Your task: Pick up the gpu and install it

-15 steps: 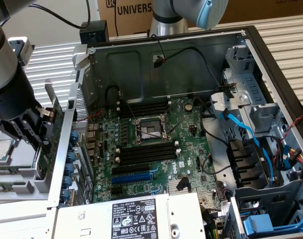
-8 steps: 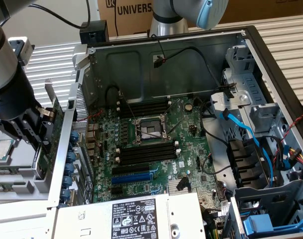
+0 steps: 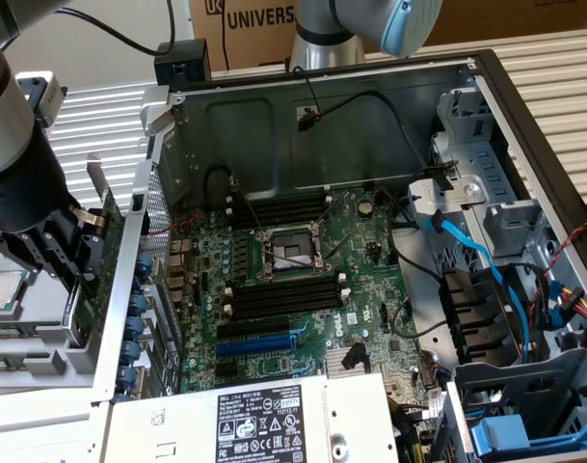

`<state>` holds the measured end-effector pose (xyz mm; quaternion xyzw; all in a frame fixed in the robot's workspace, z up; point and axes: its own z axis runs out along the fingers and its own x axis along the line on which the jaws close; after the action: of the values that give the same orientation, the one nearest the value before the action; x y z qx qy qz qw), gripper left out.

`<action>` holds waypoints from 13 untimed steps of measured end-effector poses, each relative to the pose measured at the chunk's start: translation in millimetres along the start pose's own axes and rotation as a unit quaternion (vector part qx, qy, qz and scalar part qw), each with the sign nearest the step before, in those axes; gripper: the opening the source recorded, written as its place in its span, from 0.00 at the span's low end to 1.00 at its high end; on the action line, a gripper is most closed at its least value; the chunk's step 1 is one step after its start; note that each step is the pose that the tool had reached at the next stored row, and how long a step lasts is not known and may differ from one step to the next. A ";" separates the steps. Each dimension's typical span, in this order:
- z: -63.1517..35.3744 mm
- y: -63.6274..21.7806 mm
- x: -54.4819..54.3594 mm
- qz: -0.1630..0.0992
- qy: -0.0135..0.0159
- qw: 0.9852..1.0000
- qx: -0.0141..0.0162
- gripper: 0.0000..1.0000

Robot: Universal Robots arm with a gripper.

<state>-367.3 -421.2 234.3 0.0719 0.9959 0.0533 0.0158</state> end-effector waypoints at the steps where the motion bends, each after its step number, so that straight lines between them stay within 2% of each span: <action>1: 0.0 0.0 0.0 0.000 0.000 1.000 0.000 0.27; 5: -1.4 0.1 0.0 0.000 0.000 1.000 -0.004 0.27; 8: -10.0 1.2 -0.2 0.000 0.001 1.000 -0.005 0.27; 13: -29.5 3.3 -0.6 0.000 0.001 1.000 -0.005 0.27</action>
<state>-367.4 -421.1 264.1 0.0719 0.9956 0.0587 0.0153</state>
